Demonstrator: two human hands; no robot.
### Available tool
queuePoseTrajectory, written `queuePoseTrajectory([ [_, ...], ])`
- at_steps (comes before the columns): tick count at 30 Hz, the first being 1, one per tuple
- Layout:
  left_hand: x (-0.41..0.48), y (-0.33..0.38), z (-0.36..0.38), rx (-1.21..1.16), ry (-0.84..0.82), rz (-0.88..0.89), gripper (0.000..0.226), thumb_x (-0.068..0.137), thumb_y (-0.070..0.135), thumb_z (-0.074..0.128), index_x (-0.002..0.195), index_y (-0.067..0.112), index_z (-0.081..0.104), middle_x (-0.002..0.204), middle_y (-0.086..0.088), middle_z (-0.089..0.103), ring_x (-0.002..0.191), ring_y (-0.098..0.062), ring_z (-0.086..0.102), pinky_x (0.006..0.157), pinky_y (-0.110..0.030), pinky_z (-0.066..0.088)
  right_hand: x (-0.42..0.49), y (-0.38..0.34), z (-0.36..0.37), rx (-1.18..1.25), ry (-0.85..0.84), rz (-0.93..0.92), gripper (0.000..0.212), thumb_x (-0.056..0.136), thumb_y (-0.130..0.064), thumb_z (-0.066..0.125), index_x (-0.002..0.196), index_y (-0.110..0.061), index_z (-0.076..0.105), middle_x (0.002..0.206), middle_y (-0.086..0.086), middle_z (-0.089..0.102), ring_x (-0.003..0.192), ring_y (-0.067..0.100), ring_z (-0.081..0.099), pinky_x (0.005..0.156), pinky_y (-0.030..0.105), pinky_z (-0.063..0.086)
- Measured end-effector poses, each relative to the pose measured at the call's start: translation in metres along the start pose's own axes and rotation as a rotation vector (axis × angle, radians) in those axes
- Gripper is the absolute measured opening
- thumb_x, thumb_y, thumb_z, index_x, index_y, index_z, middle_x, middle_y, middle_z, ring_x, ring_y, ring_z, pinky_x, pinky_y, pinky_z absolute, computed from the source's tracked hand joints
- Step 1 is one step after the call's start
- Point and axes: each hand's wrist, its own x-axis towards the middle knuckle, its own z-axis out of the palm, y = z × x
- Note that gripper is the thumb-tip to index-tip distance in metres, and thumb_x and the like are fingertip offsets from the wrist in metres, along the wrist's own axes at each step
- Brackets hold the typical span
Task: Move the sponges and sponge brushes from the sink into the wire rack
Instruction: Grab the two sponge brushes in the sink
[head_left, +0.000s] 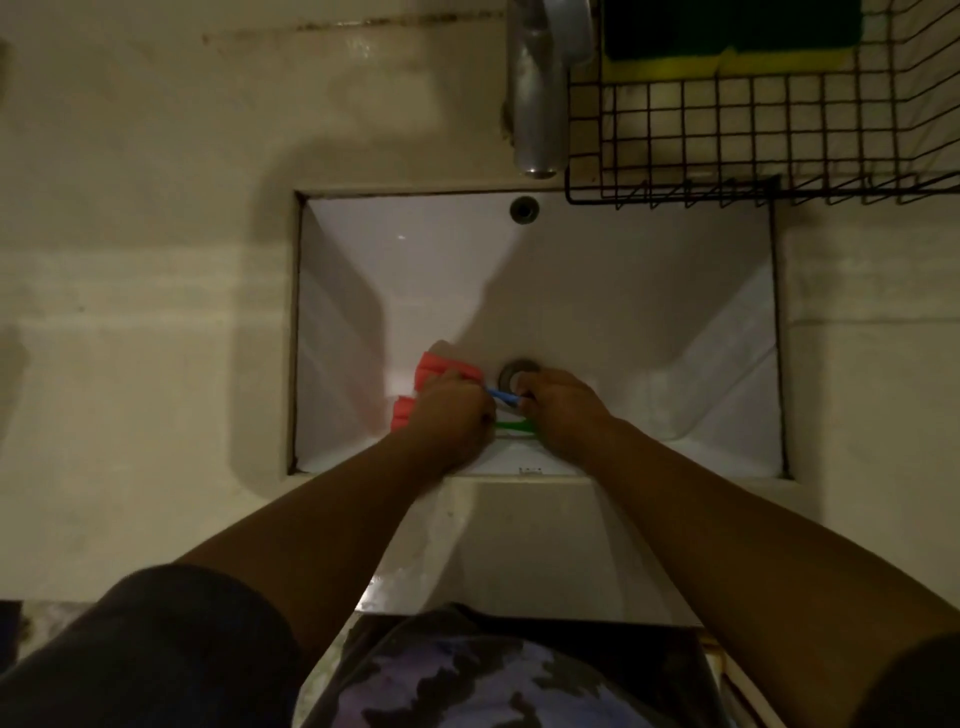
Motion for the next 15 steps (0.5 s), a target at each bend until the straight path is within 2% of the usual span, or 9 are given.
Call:
queuePoseTrajectory([
  [4, -0.007, 0.0, -0.01, -0.057, 0.039, 0.025, 0.015, 0.086, 0.036, 0.068, 0.08, 0.023, 0.072, 0.091, -0.001, 0.065, 0.097, -0.022, 0.056, 0.093, -0.04, 0.047, 0.0, -0.007, -0.011, 0.08, 0.013, 0.009, 0.018, 0.09, -0.026, 0.06, 0.101, -0.014, 0.067, 0.101, 0.011, 0.062, 0.094, 0.026, 0.055, 0.076, 0.031, 0.038],
  [6, -0.011, 0.0, -0.015, -0.059, 0.059, 0.066, 0.015, 0.087, 0.03, 0.066, 0.079, 0.02, 0.073, 0.09, -0.003, 0.065, 0.096, -0.022, 0.058, 0.09, -0.038, 0.047, -0.002, -0.01, -0.018, 0.081, 0.016, -0.013, 0.016, 0.089, -0.025, 0.06, 0.101, -0.018, 0.067, 0.098, 0.009, 0.061, 0.09, 0.024, 0.054, 0.074, 0.031, 0.038],
  [9, -0.017, 0.002, -0.02, -0.054, 0.042, 0.109, 0.018, 0.092, 0.022, 0.059, 0.088, 0.016, 0.075, 0.099, -0.006, 0.067, 0.099, -0.021, 0.06, 0.093, -0.038, 0.047, -0.009, -0.01, -0.028, -0.001, 0.027, -0.025, 0.014, 0.09, -0.025, 0.058, 0.097, -0.016, 0.068, 0.091, 0.009, 0.061, 0.083, 0.027, 0.057, 0.069, 0.033, 0.041],
  [13, -0.029, 0.007, -0.027, -0.065, 0.037, 0.144, 0.019, 0.095, 0.023, 0.057, 0.099, 0.016, 0.075, 0.106, -0.007, 0.068, 0.103, -0.022, 0.06, 0.095, -0.039, 0.047, -0.02, -0.015, -0.042, -0.083, 0.074, -0.034, 0.012, 0.091, -0.024, 0.056, 0.08, -0.021, 0.06, 0.078, 0.0, 0.052, 0.071, 0.021, 0.052, 0.054, 0.027, 0.03],
  [15, -0.035, 0.014, -0.034, -0.104, 0.065, 0.141, 0.02, 0.095, 0.022, 0.058, 0.105, 0.015, 0.074, 0.108, -0.009, 0.069, 0.102, -0.024, 0.063, 0.093, -0.035, 0.048, -0.027, -0.021, -0.05, -0.11, 0.114, -0.034, 0.015, 0.09, -0.024, 0.055, 0.076, -0.021, 0.055, 0.075, -0.001, 0.052, 0.069, 0.02, 0.051, 0.052, 0.027, 0.03],
])
